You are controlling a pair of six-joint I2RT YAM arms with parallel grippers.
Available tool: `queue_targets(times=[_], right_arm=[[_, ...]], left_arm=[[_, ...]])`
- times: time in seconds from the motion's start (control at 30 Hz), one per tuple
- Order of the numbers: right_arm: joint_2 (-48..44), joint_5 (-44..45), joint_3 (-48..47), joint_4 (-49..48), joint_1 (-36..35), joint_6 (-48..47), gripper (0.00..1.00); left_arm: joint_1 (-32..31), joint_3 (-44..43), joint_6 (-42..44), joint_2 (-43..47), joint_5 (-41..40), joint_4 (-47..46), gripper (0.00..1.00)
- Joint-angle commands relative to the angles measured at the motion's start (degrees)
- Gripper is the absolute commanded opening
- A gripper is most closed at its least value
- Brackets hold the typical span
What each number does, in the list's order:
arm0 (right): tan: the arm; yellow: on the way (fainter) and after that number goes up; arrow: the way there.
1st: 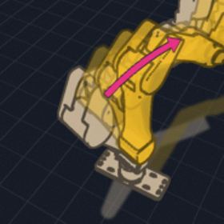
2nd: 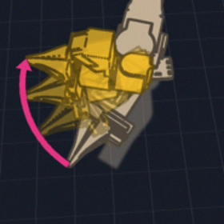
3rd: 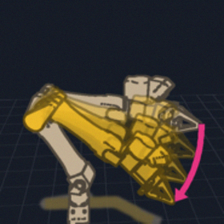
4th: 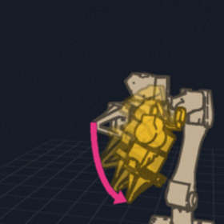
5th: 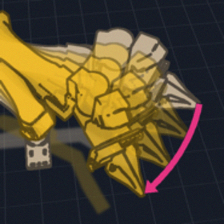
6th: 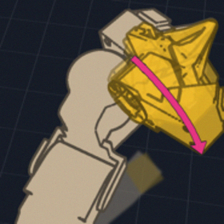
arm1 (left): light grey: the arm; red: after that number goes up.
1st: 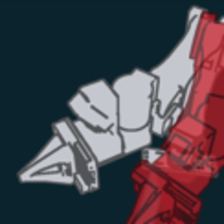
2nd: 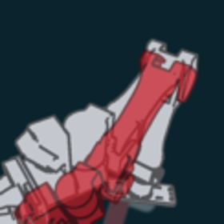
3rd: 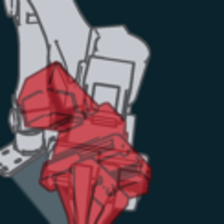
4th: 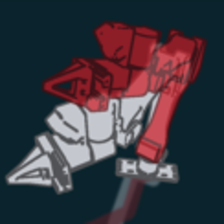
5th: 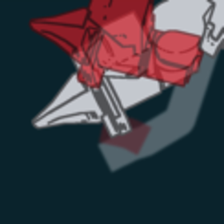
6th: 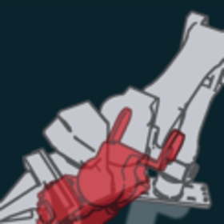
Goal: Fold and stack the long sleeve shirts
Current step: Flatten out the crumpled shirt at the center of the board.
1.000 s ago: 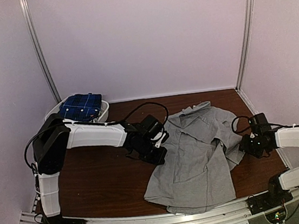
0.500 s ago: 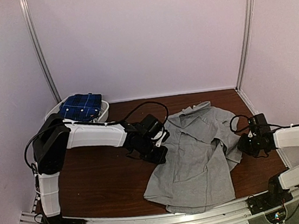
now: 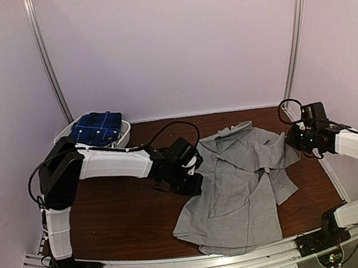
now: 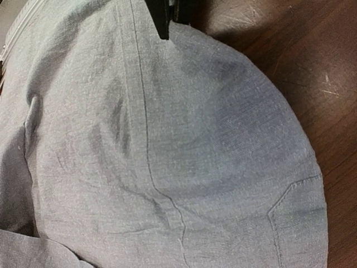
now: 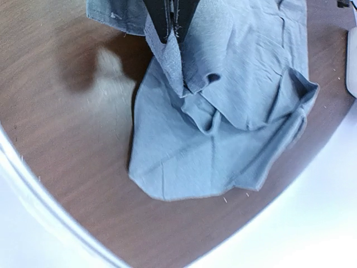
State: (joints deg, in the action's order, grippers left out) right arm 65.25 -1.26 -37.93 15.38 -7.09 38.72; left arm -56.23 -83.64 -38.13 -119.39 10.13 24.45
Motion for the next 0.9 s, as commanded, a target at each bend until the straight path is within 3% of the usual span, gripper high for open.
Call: queue_targets(times=[0.0, 0.13, 0.3, 0.57, 0.7, 0.87], right_arm=[[0.5, 4.5, -9.7, 5.5, 0.6, -5.9, 0.00], [2.4, -0.5, -16.6, 6.9, 0.3, -8.9, 0.00], [5.2, -6.2, -20.6, 5.5, -7.0, -8.0, 0.00], [10.0, -16.7, -23.0, -7.3, -21.0, 0.3, 0.00], [13.6, -24.0, -24.8, -14.9, -24.5, 4.6, 0.00], [17.1, -26.0, -27.9, -19.1, -27.5, 6.8, 0.00]], left_arm=[[-1.6, 2.3, -3.7, 4.5, -2.0, -3.6, 0.00], [-1.8, 3.3, -3.4, 5.8, -2.3, -3.5, 0.04], [-1.6, 1.0, -0.5, 9.3, -7.8, -0.6, 0.39], [-0.1, -6.3, 8.8, 13.0, -6.4, -4.5, 0.77], [2.2, -4.6, 9.6, 14.3, 0.7, -13.4, 0.88], [4.5, -5.8, 9.7, 11.8, 3.2, -15.6, 0.92]])
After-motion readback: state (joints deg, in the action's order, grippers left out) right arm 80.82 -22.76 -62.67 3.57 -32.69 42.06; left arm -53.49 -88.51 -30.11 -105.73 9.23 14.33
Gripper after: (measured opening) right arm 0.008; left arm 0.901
